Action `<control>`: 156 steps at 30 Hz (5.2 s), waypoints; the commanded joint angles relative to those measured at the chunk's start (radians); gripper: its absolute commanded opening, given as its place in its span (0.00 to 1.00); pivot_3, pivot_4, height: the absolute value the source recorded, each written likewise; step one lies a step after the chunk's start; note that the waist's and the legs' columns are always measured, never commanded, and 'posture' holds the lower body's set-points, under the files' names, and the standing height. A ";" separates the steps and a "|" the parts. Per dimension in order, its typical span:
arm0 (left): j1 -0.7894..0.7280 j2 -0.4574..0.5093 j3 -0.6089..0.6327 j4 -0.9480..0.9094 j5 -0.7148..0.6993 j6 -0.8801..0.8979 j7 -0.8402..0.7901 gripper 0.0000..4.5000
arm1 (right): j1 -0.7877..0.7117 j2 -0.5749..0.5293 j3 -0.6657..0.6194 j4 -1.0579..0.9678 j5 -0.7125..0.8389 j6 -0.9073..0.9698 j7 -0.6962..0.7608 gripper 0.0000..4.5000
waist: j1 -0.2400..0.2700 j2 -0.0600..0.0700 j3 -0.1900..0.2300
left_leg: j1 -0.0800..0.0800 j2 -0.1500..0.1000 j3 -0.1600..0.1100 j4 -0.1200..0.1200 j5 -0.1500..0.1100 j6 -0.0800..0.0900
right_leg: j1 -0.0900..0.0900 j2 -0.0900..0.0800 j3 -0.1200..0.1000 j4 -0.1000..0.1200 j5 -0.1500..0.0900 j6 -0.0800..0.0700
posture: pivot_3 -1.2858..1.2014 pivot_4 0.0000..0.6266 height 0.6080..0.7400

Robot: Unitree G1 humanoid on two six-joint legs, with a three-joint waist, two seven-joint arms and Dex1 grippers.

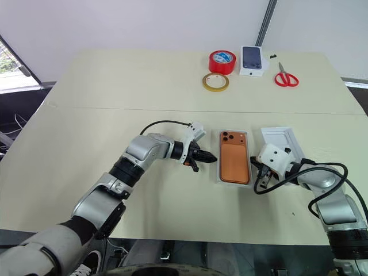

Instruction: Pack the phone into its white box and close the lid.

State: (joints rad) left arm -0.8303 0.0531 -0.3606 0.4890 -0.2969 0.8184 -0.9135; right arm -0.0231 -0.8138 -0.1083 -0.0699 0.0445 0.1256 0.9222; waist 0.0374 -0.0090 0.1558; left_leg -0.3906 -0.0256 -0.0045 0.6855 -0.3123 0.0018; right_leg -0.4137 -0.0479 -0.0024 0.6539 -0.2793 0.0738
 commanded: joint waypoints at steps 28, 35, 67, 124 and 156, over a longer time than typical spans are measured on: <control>0.137 0.210 0.160 -0.349 -0.008 -0.173 0.023 0.02 | -0.254 -0.046 0.091 0.354 -0.187 -0.226 -0.180 0.00 | -0.025 0.001 0.000 | 0.001 0.001 0.000 -0.001 0.004 -0.008 | 0.000 0.001 0.000 0.001 0.000 0.000 | 0.52 0.24 1.00; 0.203 0.312 0.237 -0.378 -0.047 -0.244 -0.044 0.43 | -0.162 -0.051 -0.036 0.162 0.054 -0.034 -0.053 0.20 | -0.026 0.001 0.000 | 0.001 0.001 0.000 0.000 0.003 -0.006 | 0.000 0.000 0.000 0.001 0.000 0.000 | 0.52 0.24 1.00; 0.352 0.530 0.333 -0.208 -0.051 -1.033 -0.511 1.00 | -0.362 -0.146 -0.045 -0.229 0.335 1.352 -0.341 0.99 | -0.028 0.004 0.000 | -0.001 0.002 0.000 -0.002 0.000 0.000 | -0.002 -0.001 0.000 0.000 0.000 -0.001 | 0.52 0.24 1.00; 0.447 0.469 0.265 -0.405 -0.056 -0.956 -0.363 1.00 | -0.572 -0.076 -0.080 0.067 0.756 1.489 -0.666 0.01 | -0.052 0.003 -0.001 | -0.003 0.003 0.000 -0.003 0.000 0.000 | -0.005 -0.001 0.000 0.000 0.000 0.000 | 0.52 0.24 1.00; 0.404 0.358 0.333 -0.336 -0.087 -0.861 -0.155 1.00 | -0.239 0.474 -0.276 -0.389 1.926 1.014 -1.192 0.01 | -0.054 0.004 0.000 | -0.005 0.003 0.001 -0.003 0.000 0.001 | -0.009 -0.001 0.000 0.005 0.000 0.000 | 0.52 0.24 1.00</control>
State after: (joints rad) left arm -0.4146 0.4100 -0.0447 0.1862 -0.3619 -0.0525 -1.0744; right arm -0.2801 -0.3202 -0.4233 -0.4118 1.9104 1.2039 -0.2789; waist -0.0164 -0.0051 0.1559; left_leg -0.3960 -0.0231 -0.0037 0.6829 -0.3126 0.0024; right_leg -0.4226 -0.0484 -0.0021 0.6587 -0.2790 0.0738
